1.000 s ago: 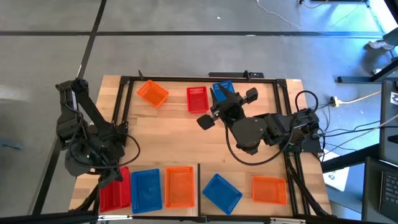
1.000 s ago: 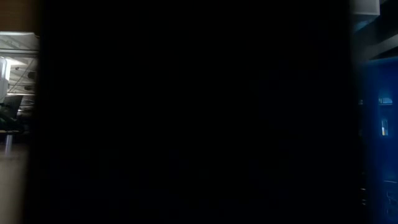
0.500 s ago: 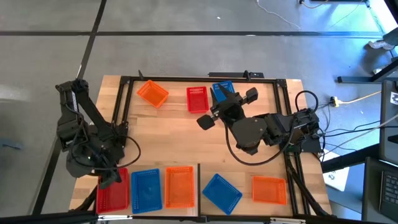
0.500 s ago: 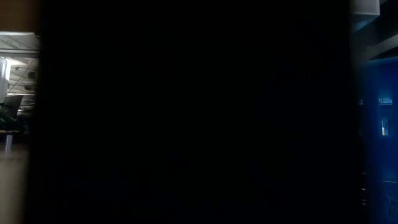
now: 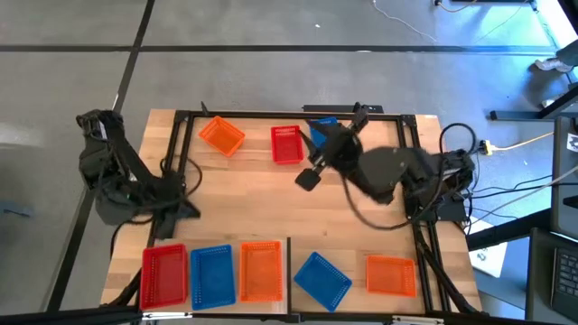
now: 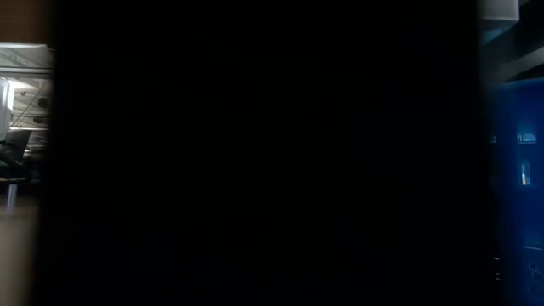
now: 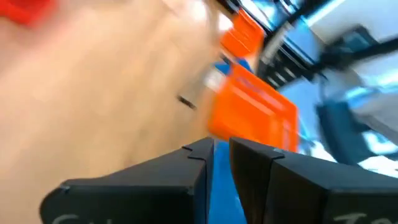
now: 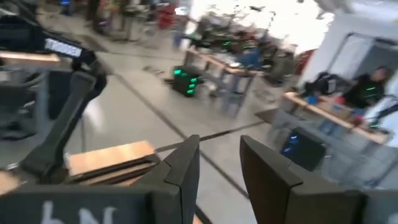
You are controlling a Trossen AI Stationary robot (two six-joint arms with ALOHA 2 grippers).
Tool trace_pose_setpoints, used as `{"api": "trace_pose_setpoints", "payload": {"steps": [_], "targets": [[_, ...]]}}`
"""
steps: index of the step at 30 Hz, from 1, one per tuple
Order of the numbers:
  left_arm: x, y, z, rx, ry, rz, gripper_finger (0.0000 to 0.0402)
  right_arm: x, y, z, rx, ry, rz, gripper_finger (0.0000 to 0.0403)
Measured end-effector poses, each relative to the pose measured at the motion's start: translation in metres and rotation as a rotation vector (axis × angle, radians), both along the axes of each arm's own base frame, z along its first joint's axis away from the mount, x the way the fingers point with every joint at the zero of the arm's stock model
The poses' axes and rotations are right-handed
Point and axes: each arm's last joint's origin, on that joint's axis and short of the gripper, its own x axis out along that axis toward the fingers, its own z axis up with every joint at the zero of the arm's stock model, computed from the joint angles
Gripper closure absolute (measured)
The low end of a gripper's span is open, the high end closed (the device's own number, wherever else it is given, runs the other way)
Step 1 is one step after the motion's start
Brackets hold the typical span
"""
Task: Stack baskets on shelf by color
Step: Stack the top blue bin on top of the other blue bin on the shelf
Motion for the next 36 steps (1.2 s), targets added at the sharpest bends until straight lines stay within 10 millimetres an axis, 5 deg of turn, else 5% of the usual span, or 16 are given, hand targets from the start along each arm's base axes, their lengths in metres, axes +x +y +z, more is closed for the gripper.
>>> {"api": "trace_pose_setpoints", "payload": {"steps": [9,15,26,36], "targets": [[-0.002,0.041,0.019,0.303,-0.195,0.08,0.0359,-0.027,-0.06,-0.022,0.313,0.279,0.205,0.0286],[-0.016,0.067,0.035,0.302,-0.272,0.153,0.0359,-0.034,-0.084,-0.038,0.539,0.447,0.272,0.0286],[-0.026,0.085,0.087,0.522,-0.367,0.128,0.0359,-0.045,-0.127,-0.055,0.758,0.621,0.251,0.0286],[0.036,0.059,0.079,0.598,-0.289,-0.189,0.0359,-0.045,-0.131,-0.055,0.867,0.641,0.436,0.0286]]}}
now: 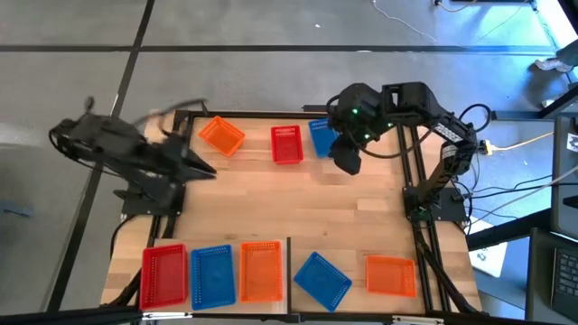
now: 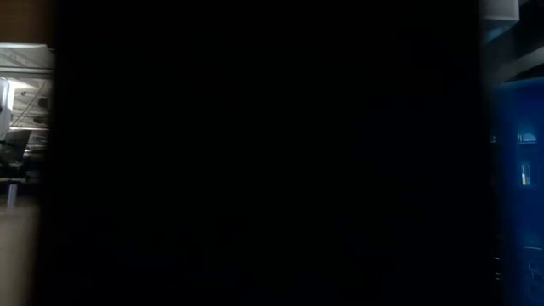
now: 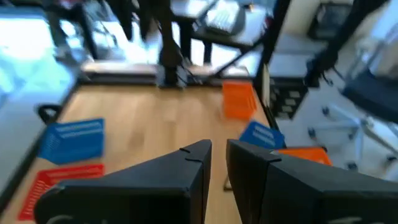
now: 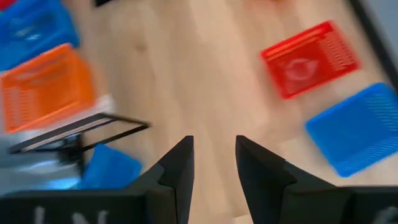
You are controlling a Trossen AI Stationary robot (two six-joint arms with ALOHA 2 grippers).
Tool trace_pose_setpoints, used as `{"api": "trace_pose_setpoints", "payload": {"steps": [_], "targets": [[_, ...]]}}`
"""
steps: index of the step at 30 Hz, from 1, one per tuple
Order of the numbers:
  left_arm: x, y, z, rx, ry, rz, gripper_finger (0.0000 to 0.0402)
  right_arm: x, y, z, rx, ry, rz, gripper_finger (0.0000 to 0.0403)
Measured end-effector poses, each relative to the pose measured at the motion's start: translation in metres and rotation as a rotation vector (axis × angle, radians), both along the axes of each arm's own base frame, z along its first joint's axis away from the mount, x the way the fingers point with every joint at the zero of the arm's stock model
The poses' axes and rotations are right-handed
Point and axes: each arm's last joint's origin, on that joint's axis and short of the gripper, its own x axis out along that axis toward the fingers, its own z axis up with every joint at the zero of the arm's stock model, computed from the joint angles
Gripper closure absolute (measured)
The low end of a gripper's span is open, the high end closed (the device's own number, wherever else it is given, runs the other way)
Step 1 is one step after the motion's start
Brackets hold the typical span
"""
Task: Stack baskets on shelf by color
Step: Stack the top blue bin on top of the other blue bin on the shelf
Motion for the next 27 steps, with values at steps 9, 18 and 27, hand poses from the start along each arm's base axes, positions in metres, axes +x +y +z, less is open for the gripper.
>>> {"api": "trace_pose_setpoints", "payload": {"steps": [9,18,27], "targets": [[0.082,0.024,-0.036,-0.168,0.268,0.056,0.0359,-0.001,-0.007,0.0,0.095,0.015,-0.194,0.0286],[0.102,0.08,-0.05,-0.326,0.322,0.232,0.0359,0.007,-0.038,-0.03,0.038,0.143,-0.342,0.0286],[0.084,0.081,-0.036,-0.349,0.239,0.244,0.0359,0.016,-0.079,-0.124,-0.009,0.442,-0.358,0.0286]]}}
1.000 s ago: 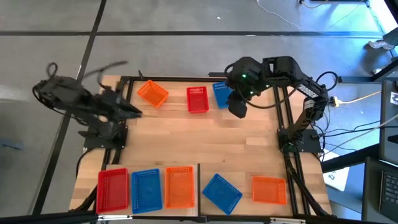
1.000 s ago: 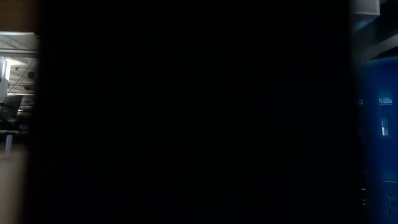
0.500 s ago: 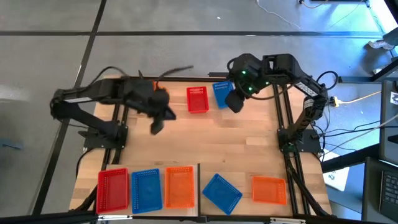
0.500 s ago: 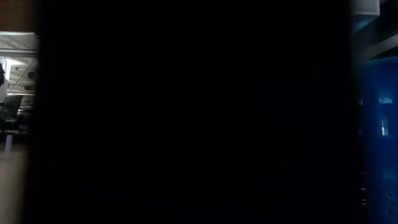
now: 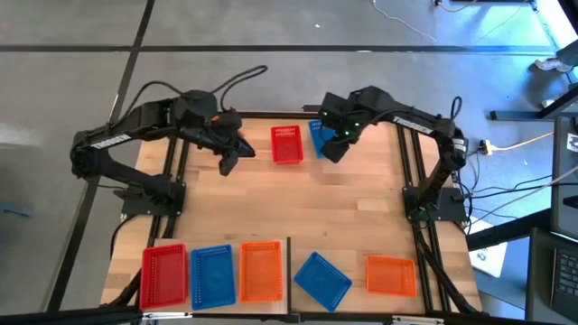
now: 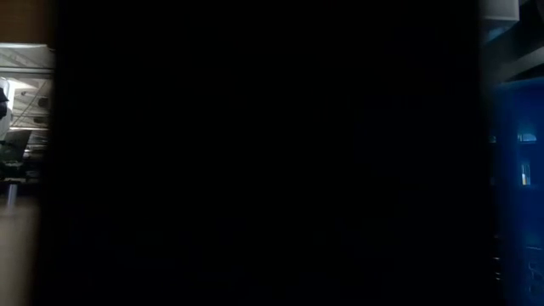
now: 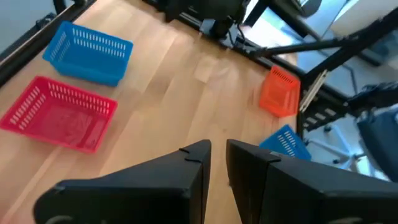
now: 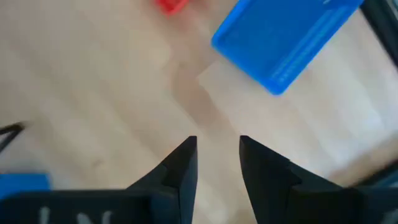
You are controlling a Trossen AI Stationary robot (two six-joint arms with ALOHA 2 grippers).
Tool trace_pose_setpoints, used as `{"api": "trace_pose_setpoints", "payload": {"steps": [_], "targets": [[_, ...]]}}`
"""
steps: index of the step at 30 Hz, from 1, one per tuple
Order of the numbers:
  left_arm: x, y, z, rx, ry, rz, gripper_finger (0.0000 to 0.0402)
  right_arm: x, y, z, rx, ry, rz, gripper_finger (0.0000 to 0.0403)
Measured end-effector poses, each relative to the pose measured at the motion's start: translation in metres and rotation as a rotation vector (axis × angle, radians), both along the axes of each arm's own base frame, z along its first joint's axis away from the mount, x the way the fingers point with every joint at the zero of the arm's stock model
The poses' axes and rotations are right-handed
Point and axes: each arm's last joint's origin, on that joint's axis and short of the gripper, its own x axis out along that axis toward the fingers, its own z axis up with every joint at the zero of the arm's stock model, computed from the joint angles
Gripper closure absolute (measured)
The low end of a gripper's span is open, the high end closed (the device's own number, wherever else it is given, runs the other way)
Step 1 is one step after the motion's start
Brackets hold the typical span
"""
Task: Stack baskets on shelf by color
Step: Stack the top blue bin on top of the other blue bin on the shelf
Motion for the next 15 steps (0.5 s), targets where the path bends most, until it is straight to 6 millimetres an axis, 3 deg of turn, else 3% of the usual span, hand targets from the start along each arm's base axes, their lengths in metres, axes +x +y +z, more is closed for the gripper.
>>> {"api": "trace_pose_setpoints", "payload": {"steps": [6,12,15], "targets": [[-0.014,-0.003,0.01,-0.029,-0.058,0.022,0.0359,0.01,-0.026,-0.051,-0.061,-0.071,0.226,0.0286],[-0.024,-0.005,0.015,-0.035,-0.09,0.028,0.0359,0.001,-0.034,-0.096,-0.087,-0.006,0.625,0.0286],[-0.028,-0.006,0.017,-0.033,-0.102,0.028,0.0359,-0.003,-0.039,-0.115,-0.116,-0.011,0.712,0.0286]]}}
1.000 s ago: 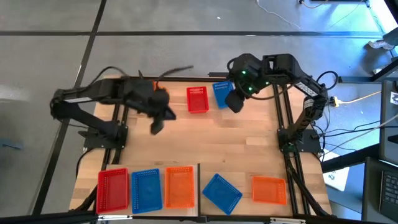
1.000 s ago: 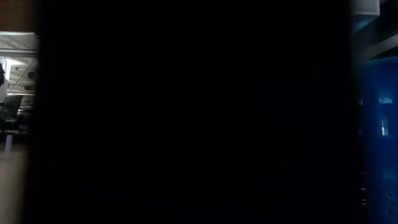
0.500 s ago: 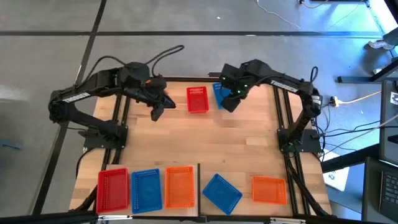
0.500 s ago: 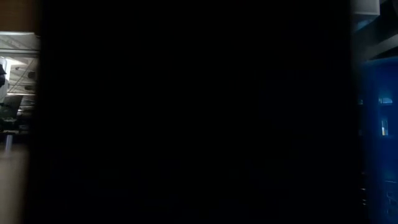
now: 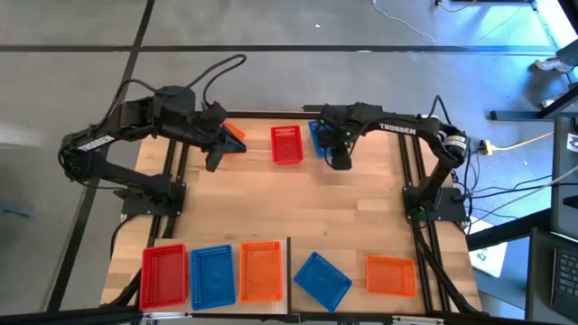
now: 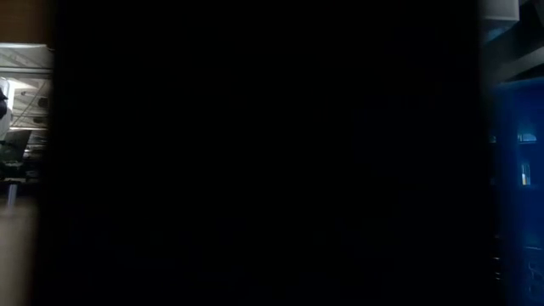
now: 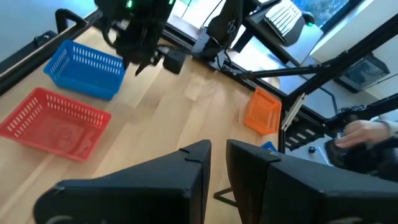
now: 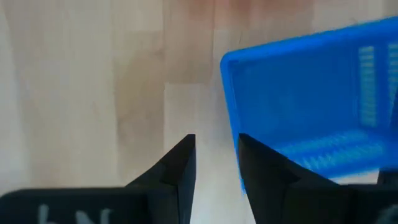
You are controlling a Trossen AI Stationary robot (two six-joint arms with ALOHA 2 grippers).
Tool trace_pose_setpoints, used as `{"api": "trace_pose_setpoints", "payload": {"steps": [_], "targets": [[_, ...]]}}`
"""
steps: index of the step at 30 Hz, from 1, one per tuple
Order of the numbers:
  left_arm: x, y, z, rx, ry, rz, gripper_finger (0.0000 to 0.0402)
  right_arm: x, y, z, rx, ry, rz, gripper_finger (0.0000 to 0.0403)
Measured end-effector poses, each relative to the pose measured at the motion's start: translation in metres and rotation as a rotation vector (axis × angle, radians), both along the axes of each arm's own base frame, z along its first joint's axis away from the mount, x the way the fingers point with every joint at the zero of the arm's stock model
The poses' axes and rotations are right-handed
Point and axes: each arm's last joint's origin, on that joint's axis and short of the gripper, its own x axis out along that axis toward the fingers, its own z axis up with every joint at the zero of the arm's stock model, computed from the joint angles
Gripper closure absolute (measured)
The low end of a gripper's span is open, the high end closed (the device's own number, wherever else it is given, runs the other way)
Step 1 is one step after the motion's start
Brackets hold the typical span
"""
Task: Stack baskets on shelf by color
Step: Stack the top blue bin on top of the other blue bin on the shelf
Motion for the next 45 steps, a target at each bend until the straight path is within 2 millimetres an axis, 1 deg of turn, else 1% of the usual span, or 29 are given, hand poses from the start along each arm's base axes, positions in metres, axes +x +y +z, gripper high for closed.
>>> {"api": "trace_pose_setpoints", "payload": {"steps": [3,7,15,21,23,24,26,27,28,32,35,39,43,45], "targets": [[-0.001,0.0,0.0,0.003,-0.001,0.007,0.0359,-0.004,-0.005,-0.016,-0.023,-0.01,0.048,0.0286],[-0.002,0.0,0.001,0.008,-0.009,0.009,0.0359,-0.008,-0.009,-0.03,-0.036,-0.031,0.096,0.0286],[0.0,0.0,0.001,0.009,-0.008,0.01,0.0359,-0.011,-0.013,-0.044,-0.071,-0.046,0.123,0.0286],[0.0,0.0,0.001,0.008,-0.008,0.012,0.0359,-0.012,-0.018,-0.064,-0.062,-0.011,0.108,0.0286],[0.0,0.0,0.001,0.008,-0.008,0.012,0.0359,-0.011,-0.018,-0.067,-0.06,-0.001,0.107,0.0296],[0.0,0.0,0.001,0.009,-0.008,0.012,0.0359,-0.011,-0.018,-0.067,-0.06,0.001,0.105,0.0308],[0.0,0.0,0.001,0.009,-0.008,0.011,0.0359,-0.011,-0.018,-0.066,-0.061,-0.005,0.081,0.0348],[0.0,0.0,0.001,0.009,-0.008,0.011,0.0359,-0.01,-0.019,-0.064,-0.057,-0.006,0.059,0.0373],[0.0,0.0,0.001,0.01,-0.008,0.01,0.0359,-0.009,-0.019,-0.062,-0.054,-0.005,0.042,0.0386],[0.0,0.0,0.001,0.009,-0.008,0.01,0.0359,-0.004,-0.019,-0.051,-0.098,0.023,-0.026,0.0398],[-0.001,0.0,0.001,0.01,-0.007,0.01,0.0359,0.001,-0.014,-0.037,-0.158,0.075,-0.05,0.0399],[-0.001,0.0,0.001,0.01,-0.009,0.01,0.0359,0.01,-0.001,-0.009,-0.159,0.103,-0.043,0.04],[-0.013,-0.002,0.004,0.012,-0.02,0.009,0.0359,0.021,0.021,0.026,-0.252,0.156,-0.05,0.0401],[-0.019,-0.004,0.004,0.009,-0.003,0.009,0.0359,0.027,0.034,0.046,-0.285,0.145,-0.055,0.0401]]}}
